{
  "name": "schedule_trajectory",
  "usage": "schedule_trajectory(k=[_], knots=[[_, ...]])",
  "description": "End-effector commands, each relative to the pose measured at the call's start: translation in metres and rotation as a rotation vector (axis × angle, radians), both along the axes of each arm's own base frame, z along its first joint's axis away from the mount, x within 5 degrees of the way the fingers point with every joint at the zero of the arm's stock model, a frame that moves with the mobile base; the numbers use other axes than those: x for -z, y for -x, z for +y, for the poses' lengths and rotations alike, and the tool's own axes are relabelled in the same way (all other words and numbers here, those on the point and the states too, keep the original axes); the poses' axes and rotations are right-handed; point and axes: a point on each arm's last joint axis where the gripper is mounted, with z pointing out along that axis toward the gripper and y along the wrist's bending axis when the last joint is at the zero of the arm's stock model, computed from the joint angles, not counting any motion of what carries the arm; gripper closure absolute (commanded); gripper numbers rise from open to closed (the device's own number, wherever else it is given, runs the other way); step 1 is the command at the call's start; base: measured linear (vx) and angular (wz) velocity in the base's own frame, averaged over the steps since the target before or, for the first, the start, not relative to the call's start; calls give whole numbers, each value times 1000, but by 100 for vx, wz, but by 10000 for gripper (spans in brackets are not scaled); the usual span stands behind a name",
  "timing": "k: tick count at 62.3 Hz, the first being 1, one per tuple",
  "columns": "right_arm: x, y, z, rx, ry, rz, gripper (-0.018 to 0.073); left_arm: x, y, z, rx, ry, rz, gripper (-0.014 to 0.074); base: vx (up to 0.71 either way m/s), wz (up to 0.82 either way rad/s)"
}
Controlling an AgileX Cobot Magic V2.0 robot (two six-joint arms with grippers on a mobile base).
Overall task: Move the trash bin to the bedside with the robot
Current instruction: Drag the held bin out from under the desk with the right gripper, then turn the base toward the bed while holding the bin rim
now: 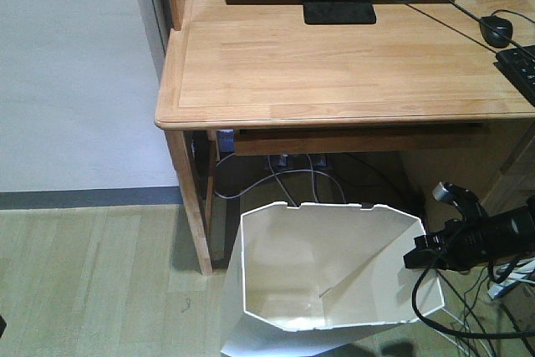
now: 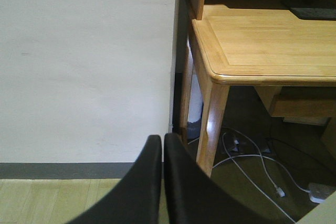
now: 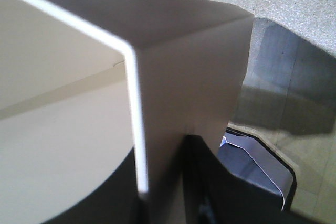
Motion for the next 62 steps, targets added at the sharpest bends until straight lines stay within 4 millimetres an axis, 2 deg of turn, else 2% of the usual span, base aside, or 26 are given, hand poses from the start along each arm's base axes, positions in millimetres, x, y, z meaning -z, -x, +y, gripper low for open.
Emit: schedule_trajectory(k=[1, 31, 62], knots=[[-33, -9, 11, 4, -207, -64, 564, -5, -2, 0, 2, 6, -62, 603, 0, 0], [-33, -8, 11, 3, -207, -64, 564, -5, -2, 0, 2, 6, -62, 603, -1, 5], [-33, -8, 11, 4, -204, -64, 564, -5, -2, 0, 2, 6, -62, 603, -8, 32]])
